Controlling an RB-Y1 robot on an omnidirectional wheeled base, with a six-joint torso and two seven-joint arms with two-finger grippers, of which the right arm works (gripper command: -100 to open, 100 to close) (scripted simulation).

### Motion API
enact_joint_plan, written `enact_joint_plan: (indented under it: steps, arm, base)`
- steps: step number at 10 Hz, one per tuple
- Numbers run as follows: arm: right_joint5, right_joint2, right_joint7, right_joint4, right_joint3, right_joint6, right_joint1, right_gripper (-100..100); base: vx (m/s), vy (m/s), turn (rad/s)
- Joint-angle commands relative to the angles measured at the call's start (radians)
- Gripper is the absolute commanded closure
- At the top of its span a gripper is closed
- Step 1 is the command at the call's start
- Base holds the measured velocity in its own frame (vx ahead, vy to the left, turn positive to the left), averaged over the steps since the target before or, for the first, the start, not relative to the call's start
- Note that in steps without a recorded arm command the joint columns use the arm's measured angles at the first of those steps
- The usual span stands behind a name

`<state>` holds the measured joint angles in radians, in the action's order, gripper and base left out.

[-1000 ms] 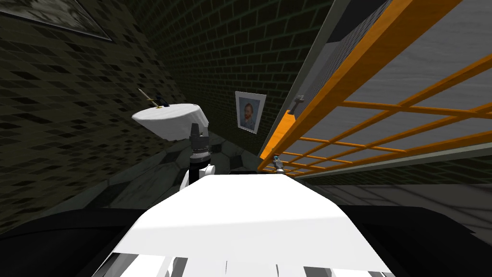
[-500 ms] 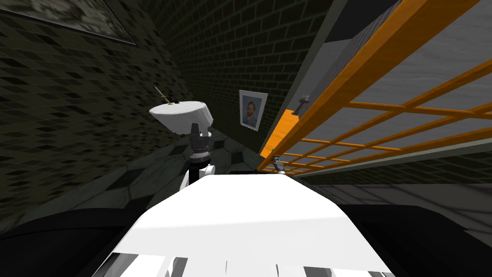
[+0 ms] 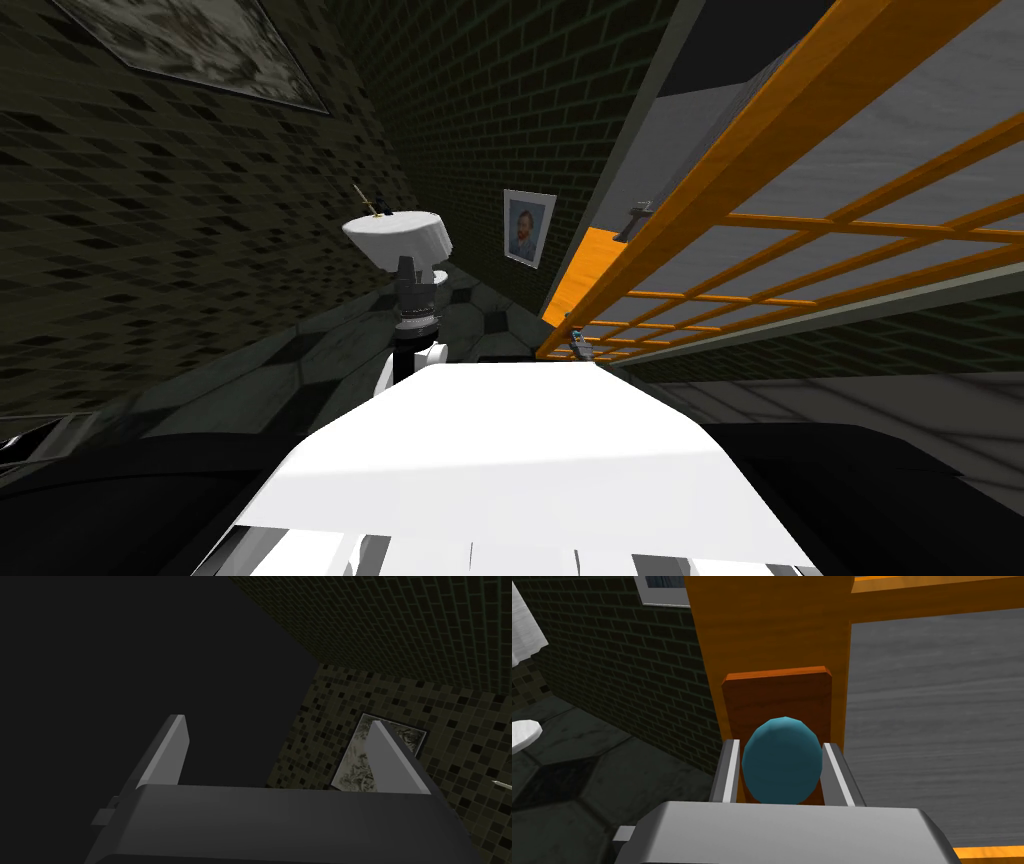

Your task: Pull the door open

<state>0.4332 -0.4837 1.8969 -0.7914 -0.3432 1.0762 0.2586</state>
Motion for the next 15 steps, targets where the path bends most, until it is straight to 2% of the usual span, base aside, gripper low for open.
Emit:
enact_joint_plan:
  steps: [1, 8, 9, 15]
  arm:
    - [-0.006, -0.009, 0.013, 0.012, -0.009, 0.025, 0.005, 100]
    - [-0.030, -0.043, 0.061, 0.058, -0.044, 0.117, 0.023, 100]
    - [-0.029, -0.037, 0.056, 0.062, -0.043, 0.106, 0.015, 100]
    - [-0.045, -0.051, 0.089, 0.111, -0.064, 0.157, 0.003, 100]
  base:
    - [-0.198, -0.026, 0.166]
    - [-0.235, -0.059, 0.146]
    - [-0.108, -0.015, 0.026]
    - [-0.210, -0.053, 0.154]
